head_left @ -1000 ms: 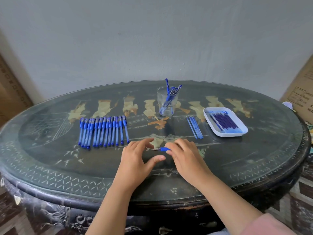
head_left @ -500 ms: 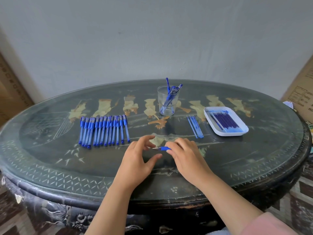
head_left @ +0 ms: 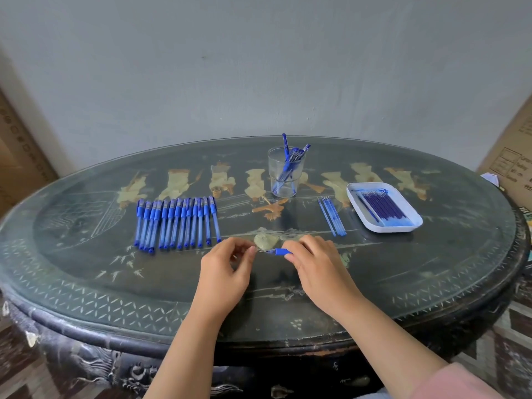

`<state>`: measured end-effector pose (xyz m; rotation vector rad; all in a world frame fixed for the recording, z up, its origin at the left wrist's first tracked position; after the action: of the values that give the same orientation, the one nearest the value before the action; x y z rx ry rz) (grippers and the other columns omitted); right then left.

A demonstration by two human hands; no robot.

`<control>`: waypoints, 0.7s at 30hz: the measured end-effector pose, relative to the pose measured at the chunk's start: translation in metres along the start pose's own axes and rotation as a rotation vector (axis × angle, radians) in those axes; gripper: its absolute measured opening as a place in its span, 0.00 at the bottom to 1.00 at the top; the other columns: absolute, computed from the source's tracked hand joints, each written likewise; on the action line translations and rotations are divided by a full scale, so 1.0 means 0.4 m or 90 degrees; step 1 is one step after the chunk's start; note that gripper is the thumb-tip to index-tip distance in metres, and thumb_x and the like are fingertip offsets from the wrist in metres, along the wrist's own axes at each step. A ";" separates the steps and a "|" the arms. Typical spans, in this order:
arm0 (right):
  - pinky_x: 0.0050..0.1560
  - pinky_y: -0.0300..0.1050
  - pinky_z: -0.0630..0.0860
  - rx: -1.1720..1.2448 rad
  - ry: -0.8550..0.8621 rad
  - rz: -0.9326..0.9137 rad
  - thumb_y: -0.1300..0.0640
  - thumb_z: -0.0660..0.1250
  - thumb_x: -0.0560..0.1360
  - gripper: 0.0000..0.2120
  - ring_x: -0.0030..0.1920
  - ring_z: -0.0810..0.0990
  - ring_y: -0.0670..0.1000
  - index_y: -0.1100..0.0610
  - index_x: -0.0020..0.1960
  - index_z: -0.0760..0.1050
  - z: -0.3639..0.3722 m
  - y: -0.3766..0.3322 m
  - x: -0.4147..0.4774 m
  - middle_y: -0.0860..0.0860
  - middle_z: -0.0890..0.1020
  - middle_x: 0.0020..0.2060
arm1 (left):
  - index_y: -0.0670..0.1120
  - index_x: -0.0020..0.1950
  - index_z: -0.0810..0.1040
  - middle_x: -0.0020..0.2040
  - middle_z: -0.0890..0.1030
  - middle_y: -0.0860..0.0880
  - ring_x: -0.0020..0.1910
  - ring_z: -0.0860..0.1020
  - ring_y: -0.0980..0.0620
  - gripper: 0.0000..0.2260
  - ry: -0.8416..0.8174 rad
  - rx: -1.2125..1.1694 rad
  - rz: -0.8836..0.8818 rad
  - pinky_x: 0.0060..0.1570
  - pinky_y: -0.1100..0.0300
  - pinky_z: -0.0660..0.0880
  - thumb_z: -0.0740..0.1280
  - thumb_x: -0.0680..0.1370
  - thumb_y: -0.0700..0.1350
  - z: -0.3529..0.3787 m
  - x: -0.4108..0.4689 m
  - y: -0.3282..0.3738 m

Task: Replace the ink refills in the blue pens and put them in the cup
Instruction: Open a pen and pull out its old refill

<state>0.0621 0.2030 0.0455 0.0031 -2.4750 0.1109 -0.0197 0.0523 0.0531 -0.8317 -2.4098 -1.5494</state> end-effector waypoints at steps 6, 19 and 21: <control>0.38 0.46 0.72 0.002 -0.001 0.009 0.54 0.55 0.81 0.09 0.39 0.72 0.51 0.52 0.53 0.74 -0.003 0.002 0.001 0.48 0.74 0.41 | 0.49 0.42 0.83 0.41 0.80 0.53 0.40 0.77 0.59 0.09 0.047 -0.012 -0.059 0.42 0.74 0.71 0.71 0.73 0.35 -0.025 0.006 -0.031; 0.38 0.47 0.72 0.001 -0.016 0.023 0.53 0.54 0.81 0.11 0.39 0.72 0.51 0.52 0.53 0.74 -0.002 0.004 0.000 0.48 0.74 0.42 | 0.48 0.53 0.82 0.43 0.80 0.55 0.44 0.73 0.51 0.12 -0.004 0.204 0.019 0.47 0.59 0.71 0.73 0.71 0.37 0.020 0.010 -0.037; 0.38 0.48 0.73 0.001 -0.015 0.024 0.53 0.54 0.80 0.11 0.39 0.73 0.51 0.52 0.53 0.74 -0.003 0.003 -0.001 0.48 0.74 0.41 | 0.47 0.54 0.82 0.43 0.80 0.55 0.45 0.73 0.51 0.12 -0.009 0.208 0.019 0.48 0.59 0.71 0.73 0.72 0.37 0.021 0.010 -0.038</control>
<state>0.0629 0.2044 0.0460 -0.0418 -2.4986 0.1291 -0.0295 0.0565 0.0388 -0.8075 -2.5494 -1.0974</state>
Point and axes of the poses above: each hand's wrist, its own x-axis towards the middle knuckle, its own z-axis out of the palm, y = z × x, the point moved 9 cm from there along x, towards the middle knuckle
